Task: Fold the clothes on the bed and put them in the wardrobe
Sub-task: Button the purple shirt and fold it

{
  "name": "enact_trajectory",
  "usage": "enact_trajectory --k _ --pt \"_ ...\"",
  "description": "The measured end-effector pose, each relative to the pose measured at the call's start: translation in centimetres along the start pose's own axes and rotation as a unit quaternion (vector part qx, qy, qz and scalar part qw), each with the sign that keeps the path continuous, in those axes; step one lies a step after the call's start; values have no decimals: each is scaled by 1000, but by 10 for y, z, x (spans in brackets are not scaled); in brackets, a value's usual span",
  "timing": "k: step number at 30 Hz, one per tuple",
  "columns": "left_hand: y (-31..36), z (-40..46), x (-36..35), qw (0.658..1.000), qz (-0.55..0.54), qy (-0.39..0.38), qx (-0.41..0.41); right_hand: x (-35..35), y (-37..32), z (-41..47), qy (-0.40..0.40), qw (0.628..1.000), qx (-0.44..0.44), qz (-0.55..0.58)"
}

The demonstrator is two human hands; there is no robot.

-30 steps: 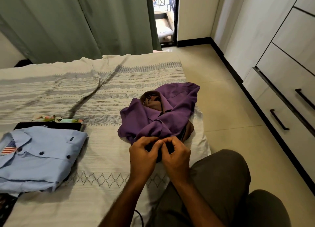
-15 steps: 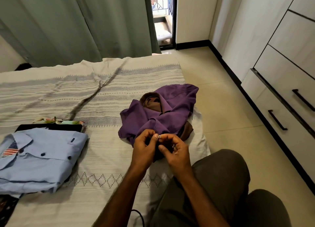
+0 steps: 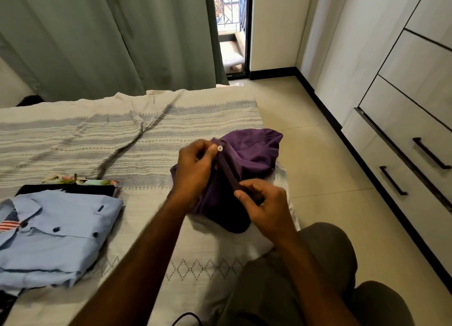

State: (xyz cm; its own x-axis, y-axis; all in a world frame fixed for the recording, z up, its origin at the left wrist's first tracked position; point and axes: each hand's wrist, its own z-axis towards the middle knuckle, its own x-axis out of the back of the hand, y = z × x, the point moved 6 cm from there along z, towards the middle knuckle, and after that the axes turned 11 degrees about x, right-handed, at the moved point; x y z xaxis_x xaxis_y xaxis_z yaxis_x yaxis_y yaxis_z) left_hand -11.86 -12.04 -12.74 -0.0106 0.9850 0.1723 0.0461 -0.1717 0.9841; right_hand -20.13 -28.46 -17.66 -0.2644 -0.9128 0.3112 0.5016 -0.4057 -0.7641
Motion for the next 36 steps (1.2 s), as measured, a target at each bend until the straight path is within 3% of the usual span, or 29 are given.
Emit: enact_trajectory --k 4,8,12,14,21,27,32,36 --pt "56 41 3 996 22 53 -75 23 -31 52 9 999 39 24" --pt "23 86 -1 993 107 54 -18 15 21 59 -3 993 -102 -65" --pt "-36 54 -4 985 141 100 12 8 73 10 21 957 -263 -119" --pt "-64 31 -10 984 144 104 15 3 85 -14 28 943 -302 -136" --pt "-92 -3 -46 964 247 52 -78 -8 86 -15 42 945 -280 -162" --pt "-114 24 -41 938 337 86 -9 -12 97 1 24 943 -271 -191" --pt "-120 49 -22 945 321 69 -2 -7 105 -1 16 948 -283 -141" --pt "-103 58 -6 985 168 8 32 8 91 9 64 959 -249 -124"
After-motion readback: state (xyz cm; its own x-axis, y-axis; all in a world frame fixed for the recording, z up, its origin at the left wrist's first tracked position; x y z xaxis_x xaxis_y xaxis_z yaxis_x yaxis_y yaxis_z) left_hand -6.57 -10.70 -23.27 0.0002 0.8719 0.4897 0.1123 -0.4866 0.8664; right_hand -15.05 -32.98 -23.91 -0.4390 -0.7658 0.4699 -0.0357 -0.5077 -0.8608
